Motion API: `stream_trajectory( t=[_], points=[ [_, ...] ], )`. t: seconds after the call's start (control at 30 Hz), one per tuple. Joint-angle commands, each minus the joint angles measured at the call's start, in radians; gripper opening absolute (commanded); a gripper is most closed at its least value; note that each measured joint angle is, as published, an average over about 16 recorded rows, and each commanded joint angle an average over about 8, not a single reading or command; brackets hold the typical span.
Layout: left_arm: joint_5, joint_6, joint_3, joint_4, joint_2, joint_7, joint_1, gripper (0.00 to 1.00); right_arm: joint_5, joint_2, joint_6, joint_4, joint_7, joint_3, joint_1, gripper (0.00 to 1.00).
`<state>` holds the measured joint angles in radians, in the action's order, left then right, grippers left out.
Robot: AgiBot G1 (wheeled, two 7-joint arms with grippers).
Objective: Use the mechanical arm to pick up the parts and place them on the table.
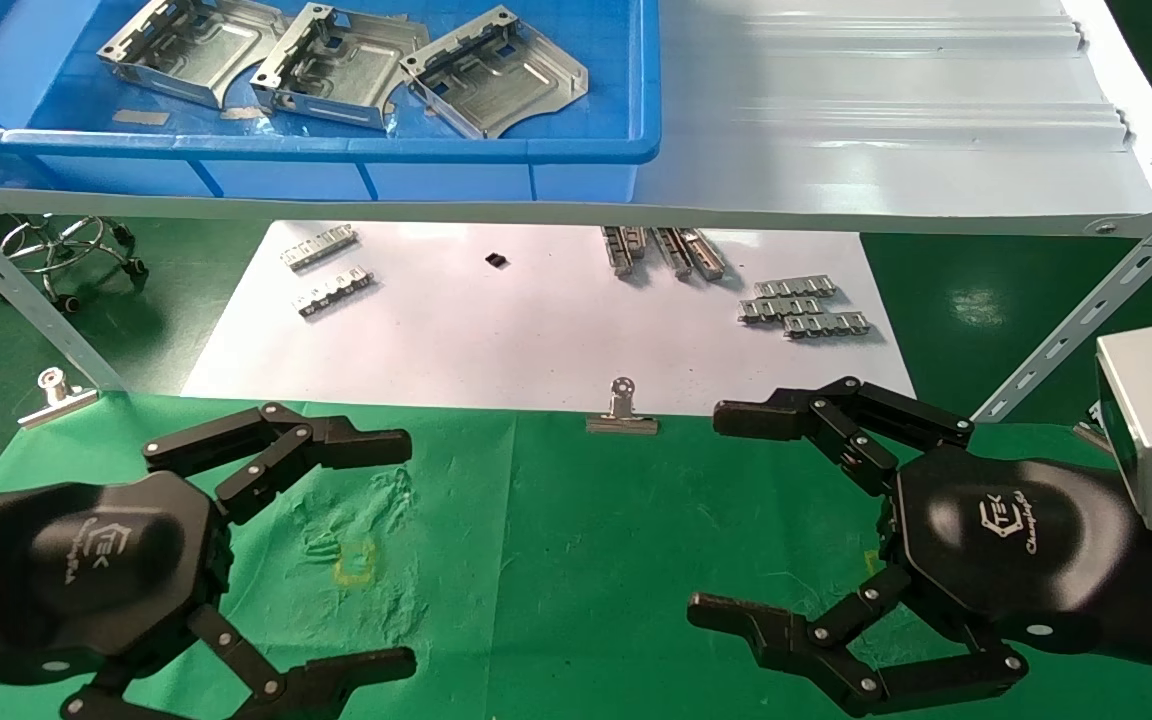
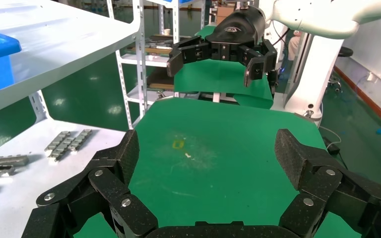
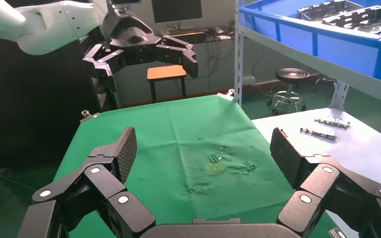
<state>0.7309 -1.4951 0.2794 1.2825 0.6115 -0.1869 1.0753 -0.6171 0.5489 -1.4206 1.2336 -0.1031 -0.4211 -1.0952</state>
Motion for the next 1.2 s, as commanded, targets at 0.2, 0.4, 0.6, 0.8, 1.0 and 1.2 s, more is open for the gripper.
stream_trajectory(
  t=[0.2,0.4,0.6,0.8,1.0,1.2],
  points=[
    [0.000,0.000,0.000,0.000,0.000,0.000,0.000,1.00,0.000,0.000,0.000,0.000,0.000,0.000,0.000,1.00],
    [0.000,0.000,0.000,0.000,0.000,0.000,0.000,1.00,0.000,0.000,0.000,0.000,0.000,0.000,0.000,1.00],
    [0.000,0.000,0.000,0.000,0.000,0.000,0.000,1.00,0.000,0.000,0.000,0.000,0.000,0.000,0.000,0.77],
    [0.000,0.000,0.000,0.000,0.000,0.000,0.000,1.00,0.000,0.000,0.000,0.000,0.000,0.000,0.000,0.03],
    [-0.003,0.017,-0.002,-0.012,0.006,-0.008,0.002,1.00,0.000,0.000,0.000,0.000,0.000,0.000,0.000,0.00],
    [0.019,0.088,0.000,-0.058,0.047,-0.011,0.035,1.00,0.000,0.000,0.000,0.000,0.000,0.000,0.000,0.00]
  ],
)
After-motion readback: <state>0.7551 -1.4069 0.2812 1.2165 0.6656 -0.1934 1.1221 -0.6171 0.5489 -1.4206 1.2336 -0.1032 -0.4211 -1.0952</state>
